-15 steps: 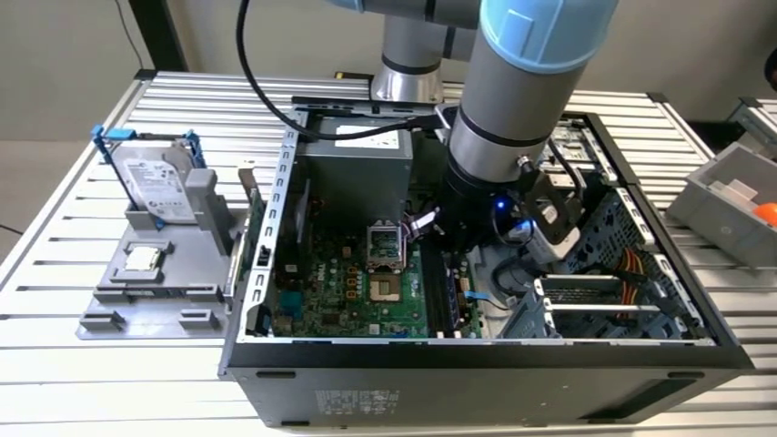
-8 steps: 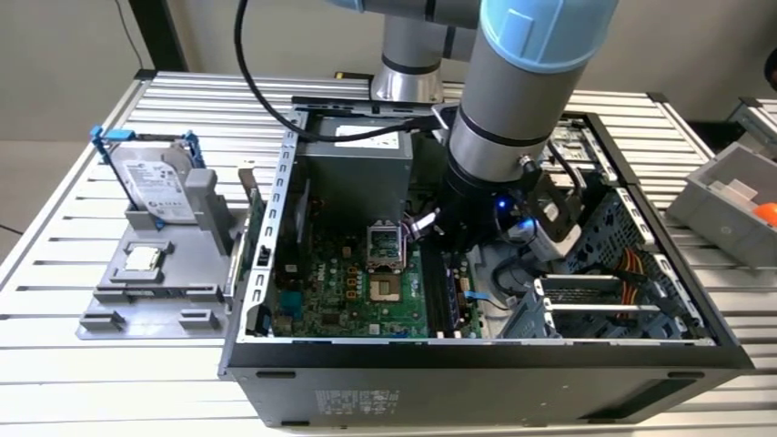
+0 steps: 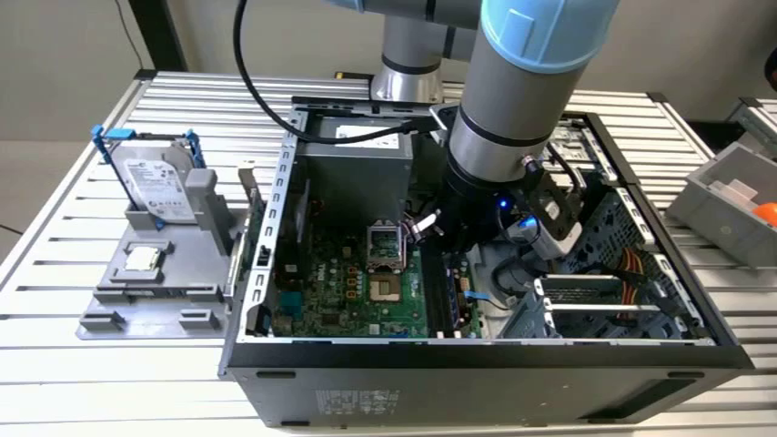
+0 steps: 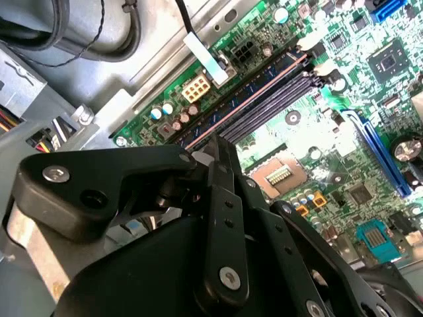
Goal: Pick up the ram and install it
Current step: 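Insert the ram into the slot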
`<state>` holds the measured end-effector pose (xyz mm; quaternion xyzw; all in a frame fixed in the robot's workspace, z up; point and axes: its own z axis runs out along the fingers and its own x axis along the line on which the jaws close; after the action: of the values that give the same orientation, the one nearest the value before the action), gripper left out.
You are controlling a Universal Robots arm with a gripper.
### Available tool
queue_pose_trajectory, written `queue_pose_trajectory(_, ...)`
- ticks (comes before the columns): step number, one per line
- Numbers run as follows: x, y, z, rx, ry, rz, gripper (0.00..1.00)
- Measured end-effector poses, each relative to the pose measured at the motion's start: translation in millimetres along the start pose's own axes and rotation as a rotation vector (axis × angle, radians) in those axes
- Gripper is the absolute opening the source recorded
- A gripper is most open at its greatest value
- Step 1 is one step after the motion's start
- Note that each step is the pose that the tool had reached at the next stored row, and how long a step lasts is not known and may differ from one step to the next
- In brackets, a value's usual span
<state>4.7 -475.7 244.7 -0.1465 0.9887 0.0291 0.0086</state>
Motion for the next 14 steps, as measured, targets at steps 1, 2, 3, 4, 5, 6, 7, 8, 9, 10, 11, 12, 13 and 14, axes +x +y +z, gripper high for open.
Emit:
queue_pose_trajectory(1, 0.0, 0.0, 0.0, -0.0002, 0.0002, -0.005, 0.0)
queue_pose_trajectory(2, 0.0, 0.0, 0.0, -0.0003, 0.0005, -0.01, 0.0)
queue_pose_trajectory(3, 0.0, 0.0, 0.1, -0.0005, 0.0007, -0.014, 0.0)
queue_pose_trajectory(4, 0.0, 0.0, 0.0, -0.0005, 0.001, -0.019, 0.0)
queue_pose_trajectory(5, 0.0, 0.0, 0.0, -0.0006, 0.0012, -0.023, 0.0)
queue_pose_trajectory(6, 0.0, 0.0, 0.1, -0.0008, 0.0014, -0.028, 0.0)
queue_pose_trajectory(7, 0.0, 0.0, 0.0, -0.0009, 0.0017, -0.032, 0.0)
queue_pose_trajectory(8, 0.0, 0.0, 0.0, -0.001, 0.002, -0.037, 0.0)
queue_pose_trajectory(9, 0.0, 0.0, 0.0, -0.0011, 0.0022, -0.041, 0.0)
queue_pose_trajectory(10, 0.0, 0.0, 0.0, -0.0012, 0.0025, -0.046, 0.0)
queue_pose_trajectory(11, 0.0, 0.0, 0.0, -0.0014, 0.0028, -0.051, 0.0)
queue_pose_trajectory(12, 0.0, 0.0, 0.0, -0.0015, 0.0031, -0.057, 0.0)
queue_pose_trajectory(13, -0.1, 0.0, 0.0, -0.0017, 0.0034, -0.063, 0.0)
queue_pose_trajectory(14, -0.1, 0.0, 0.0, -0.0018, 0.0039, -0.07, 0.0)
